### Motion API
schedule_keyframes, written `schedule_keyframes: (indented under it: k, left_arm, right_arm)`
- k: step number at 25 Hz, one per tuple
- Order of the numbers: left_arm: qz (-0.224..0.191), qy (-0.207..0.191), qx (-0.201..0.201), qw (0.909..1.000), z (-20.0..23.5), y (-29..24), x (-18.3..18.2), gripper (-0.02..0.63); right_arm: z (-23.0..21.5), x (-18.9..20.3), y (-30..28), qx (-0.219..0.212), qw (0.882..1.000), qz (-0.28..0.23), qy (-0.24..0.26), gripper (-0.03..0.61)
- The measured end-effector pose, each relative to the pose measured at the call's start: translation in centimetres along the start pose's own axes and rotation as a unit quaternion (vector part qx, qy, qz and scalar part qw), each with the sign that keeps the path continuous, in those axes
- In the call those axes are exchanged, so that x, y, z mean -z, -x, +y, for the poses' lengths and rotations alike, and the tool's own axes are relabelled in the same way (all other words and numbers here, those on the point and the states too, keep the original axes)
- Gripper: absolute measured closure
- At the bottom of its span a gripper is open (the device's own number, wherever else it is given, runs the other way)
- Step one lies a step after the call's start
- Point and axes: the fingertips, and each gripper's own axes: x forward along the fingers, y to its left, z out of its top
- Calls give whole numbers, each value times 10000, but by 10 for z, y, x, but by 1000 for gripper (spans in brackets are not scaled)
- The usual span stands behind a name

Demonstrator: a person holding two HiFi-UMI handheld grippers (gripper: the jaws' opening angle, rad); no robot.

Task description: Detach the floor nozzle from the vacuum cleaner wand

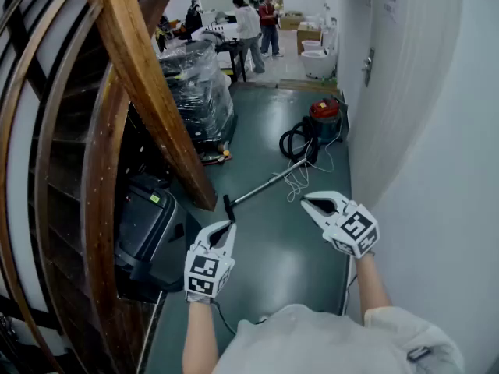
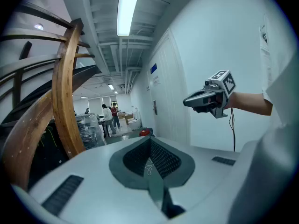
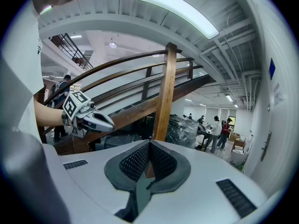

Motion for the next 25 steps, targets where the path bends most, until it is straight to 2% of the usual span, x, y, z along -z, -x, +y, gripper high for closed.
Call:
schedule_keyframes:
  k: [6,10,14,18,25]
  left_arm:
    - [54,-31,23,10000,-1,-6,1,615]
    - [76,-11,-17,10000,-2,-9,3,615]
    - [85,4,-49,10000,-4,-12,1,615]
    - [172,69,-60,9998,-7,-17,8,615]
    - [271,111,-114,9995,-17,-26,7,615]
  right_arm:
    - [-3,8,-1,-45,9999,84,-43,552]
    - [-5,11,0,-136,9996,-63,-238,551]
    - [-13,12,0,-80,9997,-118,-178,551]
    - [-17,9,2,-261,9982,-266,-477,551]
    - [-23,15,7,-345,9989,-122,-300,551]
